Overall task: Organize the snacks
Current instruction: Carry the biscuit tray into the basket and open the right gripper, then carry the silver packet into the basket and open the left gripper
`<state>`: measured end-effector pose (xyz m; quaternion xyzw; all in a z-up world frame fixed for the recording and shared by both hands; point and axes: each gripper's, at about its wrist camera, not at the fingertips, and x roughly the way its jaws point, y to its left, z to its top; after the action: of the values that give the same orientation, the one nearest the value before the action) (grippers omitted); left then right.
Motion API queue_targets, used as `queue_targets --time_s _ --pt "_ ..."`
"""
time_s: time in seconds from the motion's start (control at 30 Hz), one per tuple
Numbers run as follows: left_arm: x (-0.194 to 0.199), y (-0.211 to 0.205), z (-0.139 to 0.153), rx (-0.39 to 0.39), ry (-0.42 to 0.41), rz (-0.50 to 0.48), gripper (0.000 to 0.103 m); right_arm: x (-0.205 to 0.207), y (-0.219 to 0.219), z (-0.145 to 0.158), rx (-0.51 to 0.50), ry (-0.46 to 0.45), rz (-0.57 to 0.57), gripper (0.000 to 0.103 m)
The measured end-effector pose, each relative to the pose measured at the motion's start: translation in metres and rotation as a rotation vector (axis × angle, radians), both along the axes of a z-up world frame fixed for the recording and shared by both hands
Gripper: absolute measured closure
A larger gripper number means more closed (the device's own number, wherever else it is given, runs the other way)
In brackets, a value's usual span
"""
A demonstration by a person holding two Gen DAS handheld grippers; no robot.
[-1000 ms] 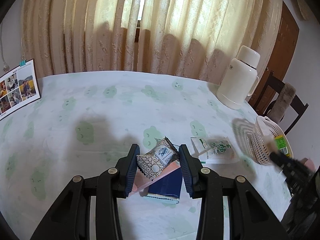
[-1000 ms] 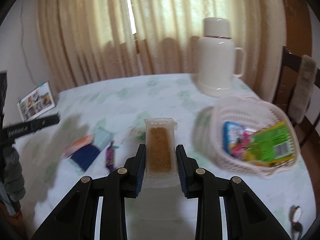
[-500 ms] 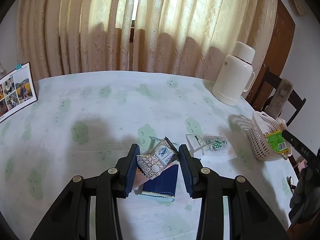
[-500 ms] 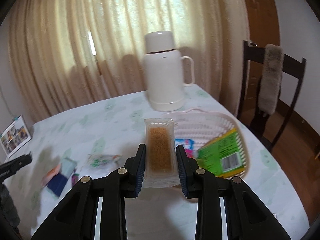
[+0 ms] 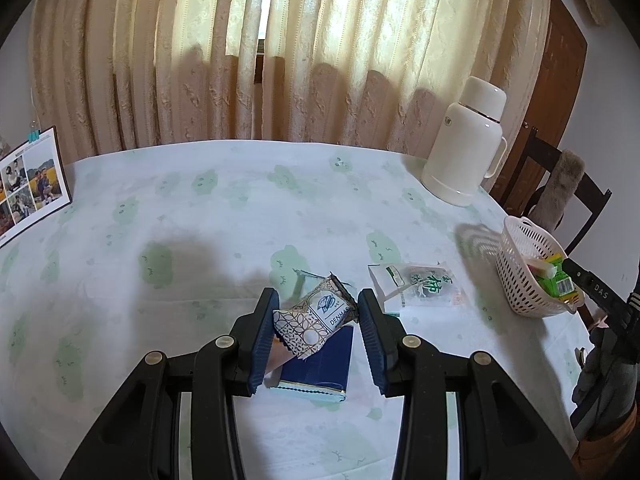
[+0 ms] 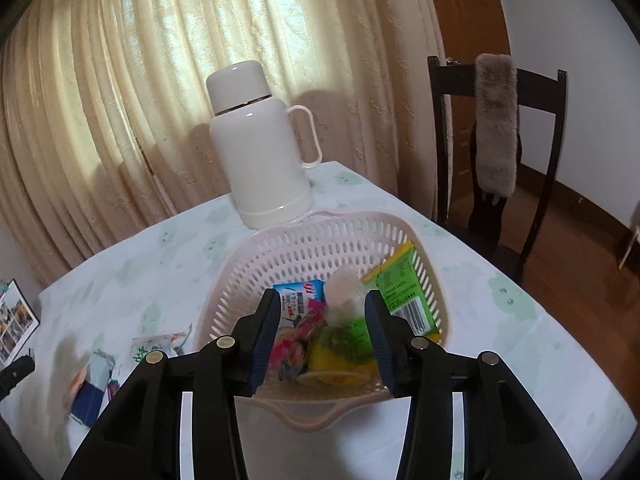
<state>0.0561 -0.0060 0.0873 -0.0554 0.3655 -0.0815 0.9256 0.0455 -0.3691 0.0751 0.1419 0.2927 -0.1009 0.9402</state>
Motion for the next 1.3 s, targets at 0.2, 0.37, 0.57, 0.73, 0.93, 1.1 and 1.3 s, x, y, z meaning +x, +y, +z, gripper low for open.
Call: queue_targets --time_s 0.2,0.37,0.57,0.73,0.93,1.1,1.3 --pt "0.000 -0.006 -0.004 0.010 -0.003 -0.020 0.066 -0.012 -0.003 -0.002 -0.028 -0.047 -0.074 0.057" --pt "0.000 -0.014 -0.009 0.001 0.005 -0.049 0.066 -0.022 -0.003 -0.003 -0.089 -0.099 -0.147 0.057" --pt "0.004 -0.033 -0.016 0.014 0.039 -0.088 0.066 -0.028 -0.006 -0.006 -0.096 -0.141 -0.177 0.044" --pt "0.008 -0.058 -0.010 0.033 0.041 -0.131 0.066 -0.031 -0.009 -0.011 -0.075 -0.160 -0.179 0.044" --pt "0.014 -0.106 0.006 0.046 0.005 -0.228 0.066 -0.037 -0.010 -0.012 -0.057 -0.178 -0.186 0.044" --pt "0.022 -0.154 0.014 0.058 -0.031 -0.304 0.066 -0.041 -0.011 -0.011 -0.046 -0.196 -0.183 0.043" --pt "0.034 -0.208 0.015 0.071 -0.047 -0.405 0.063 -0.049 -0.026 -0.011 0.013 -0.212 -0.236 0.042"
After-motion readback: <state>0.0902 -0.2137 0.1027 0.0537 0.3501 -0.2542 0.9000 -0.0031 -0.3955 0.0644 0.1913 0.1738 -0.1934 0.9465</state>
